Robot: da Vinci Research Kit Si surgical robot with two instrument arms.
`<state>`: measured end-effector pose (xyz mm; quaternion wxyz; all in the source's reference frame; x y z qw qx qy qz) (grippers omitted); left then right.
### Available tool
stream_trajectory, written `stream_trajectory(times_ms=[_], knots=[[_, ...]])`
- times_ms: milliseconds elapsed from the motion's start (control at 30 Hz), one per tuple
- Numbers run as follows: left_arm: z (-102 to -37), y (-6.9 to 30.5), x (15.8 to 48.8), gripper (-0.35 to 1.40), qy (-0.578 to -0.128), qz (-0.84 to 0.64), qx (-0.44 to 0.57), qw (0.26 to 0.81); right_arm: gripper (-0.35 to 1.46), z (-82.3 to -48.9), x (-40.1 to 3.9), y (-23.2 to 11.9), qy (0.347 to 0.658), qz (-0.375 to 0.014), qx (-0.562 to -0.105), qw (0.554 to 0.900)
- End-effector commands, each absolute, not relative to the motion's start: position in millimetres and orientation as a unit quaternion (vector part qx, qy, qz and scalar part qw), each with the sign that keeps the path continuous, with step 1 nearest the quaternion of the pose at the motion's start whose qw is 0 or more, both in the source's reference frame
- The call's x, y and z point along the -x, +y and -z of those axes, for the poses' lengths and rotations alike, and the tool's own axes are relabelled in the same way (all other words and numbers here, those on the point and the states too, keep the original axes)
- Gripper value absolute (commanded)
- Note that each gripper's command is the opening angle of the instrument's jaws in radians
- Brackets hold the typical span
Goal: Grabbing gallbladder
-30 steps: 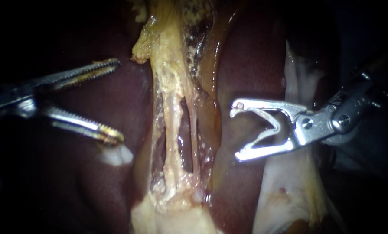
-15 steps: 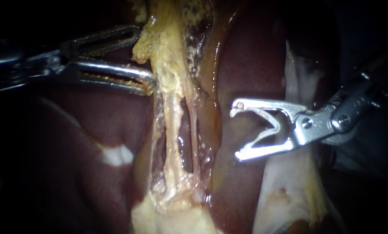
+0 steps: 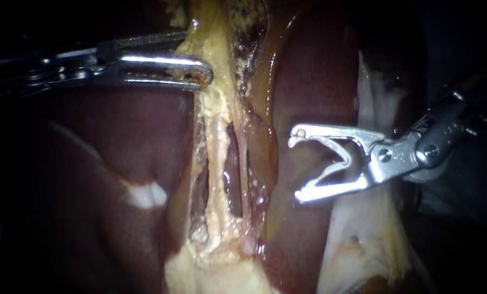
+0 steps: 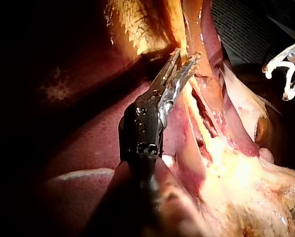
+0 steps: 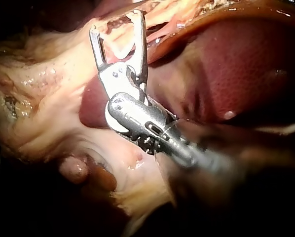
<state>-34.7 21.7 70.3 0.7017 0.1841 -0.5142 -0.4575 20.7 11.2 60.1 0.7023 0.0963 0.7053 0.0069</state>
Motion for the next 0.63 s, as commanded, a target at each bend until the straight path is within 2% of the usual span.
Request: stream_trajectory(times_ms=[33,267,633], knots=[[-70.4,21.7,34.5,-0.35,-0.514,0.461,-0.187,0.699,0.6,-60.1,-20.7,11.2,0.705,-0.007,-0.096,0.702],[-70.7,21.7,33.2,-0.35,-0.493,0.472,-0.197,0.703,0.6,-60.1,-20.7,11.2,0.705,-0.007,-0.096,0.702],[-70.4,21.5,33.1,-0.35,-0.493,0.474,-0.195,0.703,0.6,-60.1,-20.7,11.2,0.705,-0.007,-0.096,0.702]])
